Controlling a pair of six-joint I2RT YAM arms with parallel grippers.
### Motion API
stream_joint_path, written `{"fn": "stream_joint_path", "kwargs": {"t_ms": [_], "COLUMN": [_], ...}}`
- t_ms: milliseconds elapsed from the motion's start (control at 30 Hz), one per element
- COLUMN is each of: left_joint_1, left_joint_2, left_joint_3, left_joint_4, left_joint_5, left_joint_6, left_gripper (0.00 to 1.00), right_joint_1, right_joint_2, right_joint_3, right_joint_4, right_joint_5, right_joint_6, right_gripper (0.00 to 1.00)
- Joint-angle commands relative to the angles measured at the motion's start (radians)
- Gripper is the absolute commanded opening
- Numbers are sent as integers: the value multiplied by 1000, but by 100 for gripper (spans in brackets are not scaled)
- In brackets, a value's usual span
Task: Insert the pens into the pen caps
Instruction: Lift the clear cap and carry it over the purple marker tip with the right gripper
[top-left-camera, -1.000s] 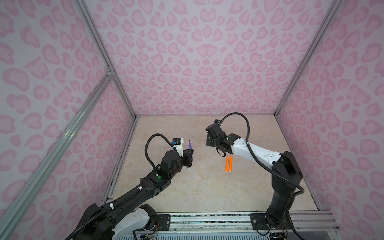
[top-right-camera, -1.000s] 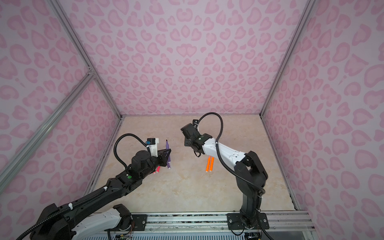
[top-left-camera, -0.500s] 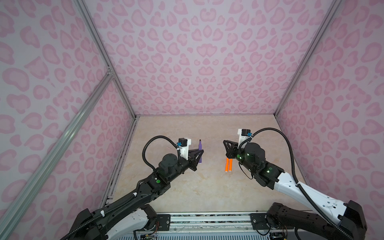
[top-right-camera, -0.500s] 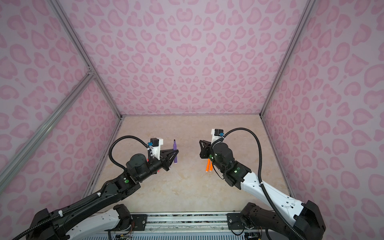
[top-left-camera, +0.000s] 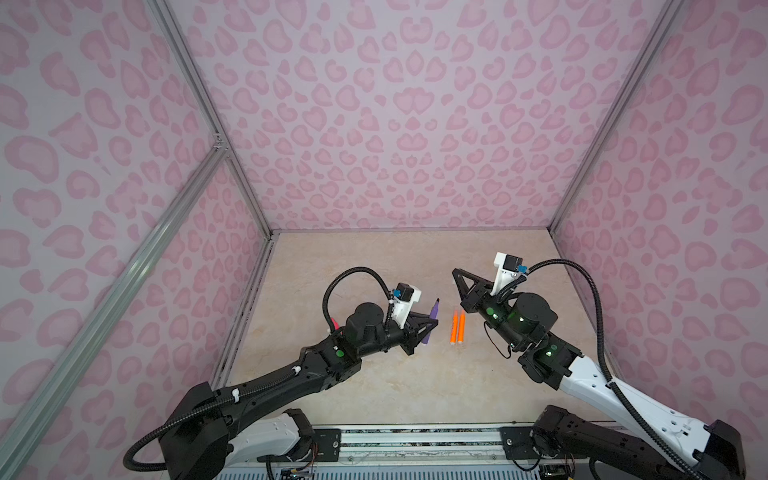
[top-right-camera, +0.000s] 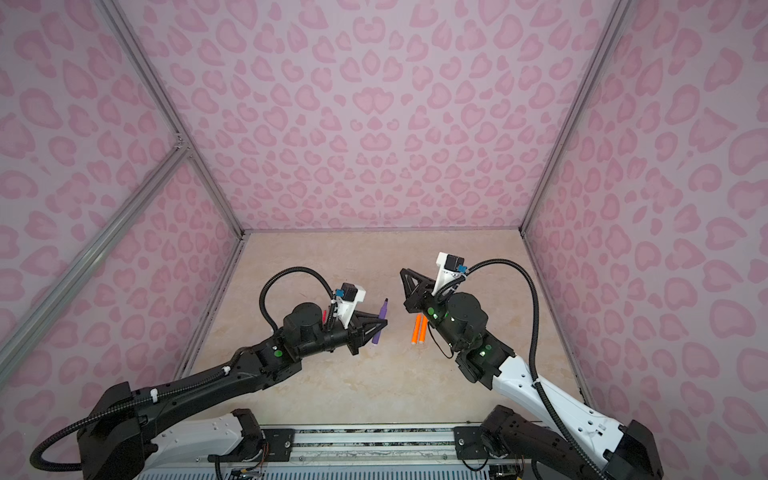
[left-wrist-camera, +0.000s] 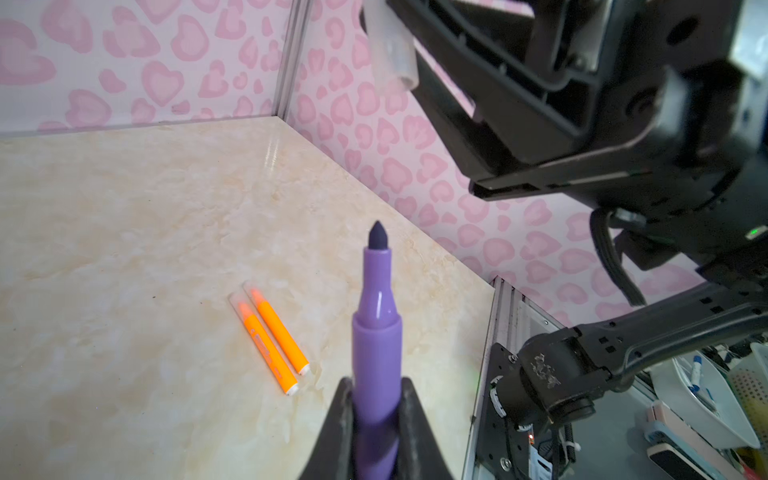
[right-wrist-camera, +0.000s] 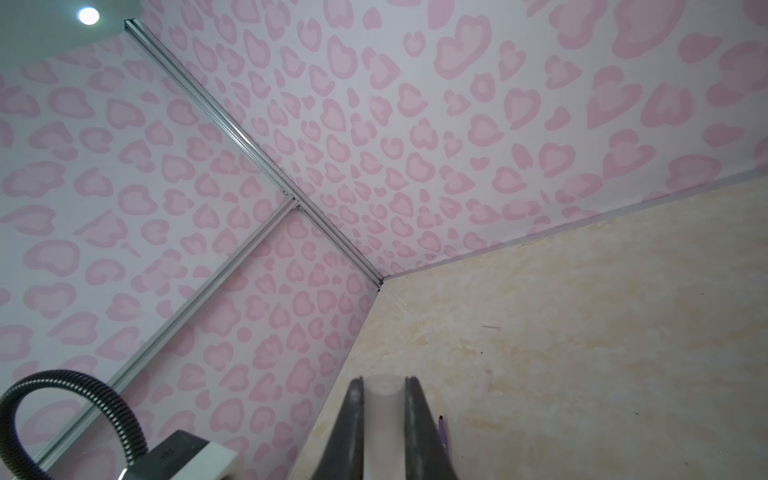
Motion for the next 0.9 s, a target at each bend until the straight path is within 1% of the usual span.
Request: {"fn": "stream_joint_path", "kwargs": {"t_ms": [0, 100, 267, 567, 867], "left_joint_1": [-3, -3, -3, -3, -3], "left_joint_2": [13, 10, -8, -33, -36], "left_joint_3": [22, 23, 16, 2, 3], "left_joint_4": [26, 23, 15, 8, -1], "left_joint_5": [47, 44, 8, -53, -71], "left_joint_6": [19, 17, 16, 13, 13], "left_gripper": [4, 4, 4, 4, 4], "right_joint_1": [3, 13, 48, 168, 210], "right_joint_2": [18, 34, 46, 49, 56], "right_joint_3": [9, 7, -5, -53, -59], "right_joint_4": [61, 78, 89, 102, 109], "right_joint_5": [-54, -71, -36, 141, 214], "right_joint_6": [35, 48, 53, 24, 0], "right_gripper": [0, 0, 0, 0, 0]}}
